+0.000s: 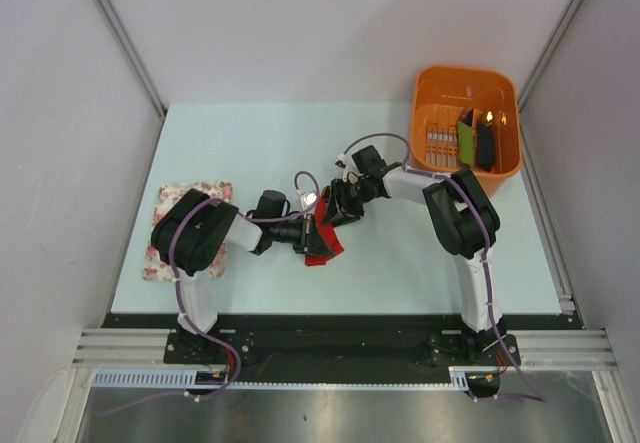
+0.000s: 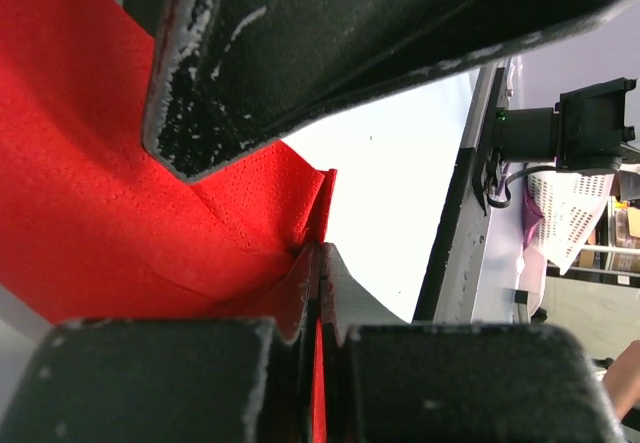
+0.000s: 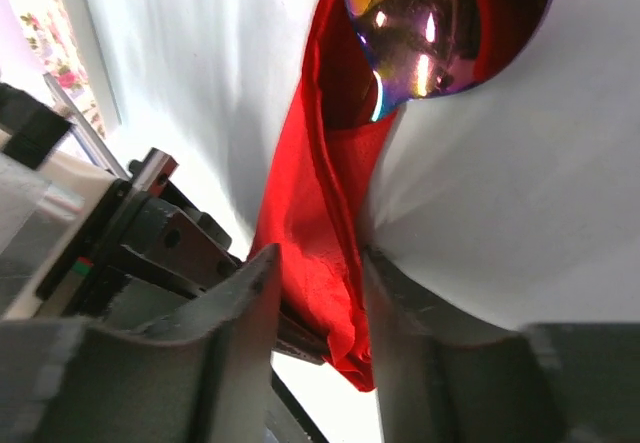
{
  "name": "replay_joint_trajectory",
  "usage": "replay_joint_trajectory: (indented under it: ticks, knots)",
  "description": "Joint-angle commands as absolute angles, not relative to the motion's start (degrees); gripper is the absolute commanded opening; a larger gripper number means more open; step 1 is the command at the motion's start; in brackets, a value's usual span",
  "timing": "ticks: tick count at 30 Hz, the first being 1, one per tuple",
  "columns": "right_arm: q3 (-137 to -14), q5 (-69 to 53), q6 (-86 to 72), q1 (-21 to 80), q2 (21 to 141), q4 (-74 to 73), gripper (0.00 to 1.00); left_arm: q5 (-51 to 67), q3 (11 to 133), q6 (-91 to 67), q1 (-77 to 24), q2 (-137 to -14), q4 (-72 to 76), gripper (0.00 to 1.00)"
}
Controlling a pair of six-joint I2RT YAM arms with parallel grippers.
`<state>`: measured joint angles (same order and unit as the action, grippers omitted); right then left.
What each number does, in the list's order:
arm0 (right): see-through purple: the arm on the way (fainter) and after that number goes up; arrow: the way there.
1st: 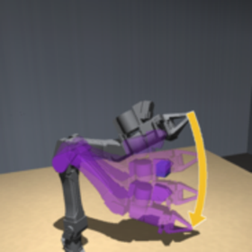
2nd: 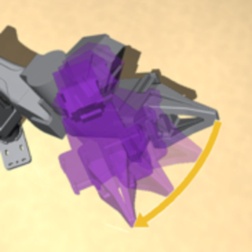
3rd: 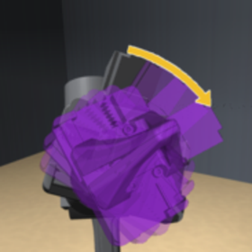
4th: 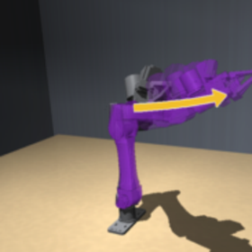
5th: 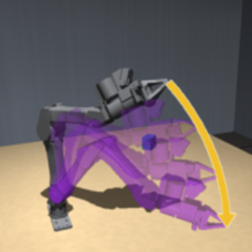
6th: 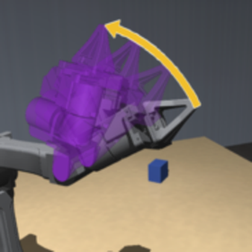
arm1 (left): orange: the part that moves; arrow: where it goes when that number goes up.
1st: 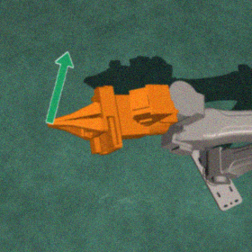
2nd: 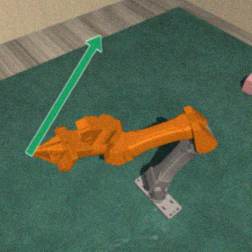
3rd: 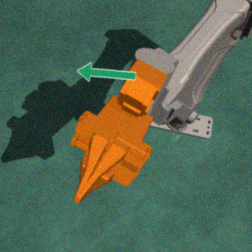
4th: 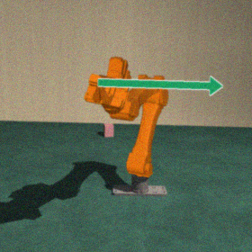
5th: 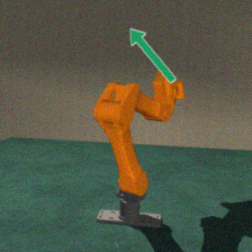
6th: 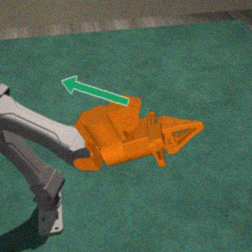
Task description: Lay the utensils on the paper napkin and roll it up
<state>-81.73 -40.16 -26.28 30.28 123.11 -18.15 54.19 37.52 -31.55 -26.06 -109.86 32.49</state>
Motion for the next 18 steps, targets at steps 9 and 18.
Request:
replay_joint_trajectory:
  ticks: [9,18]
  knots:
    - [-80.0,-35.9,-22.7,31.7,123.7,-19.5,0.0,54.6,37.4,-29.6,-24.6,-104.6,32.2,0.26]
    - [-80.2,-34.8,-21.8,32.2,124.5,-19.6,0.0,56.5,36.4,-25.3,-20.9,-95.0,19.8,0.31]
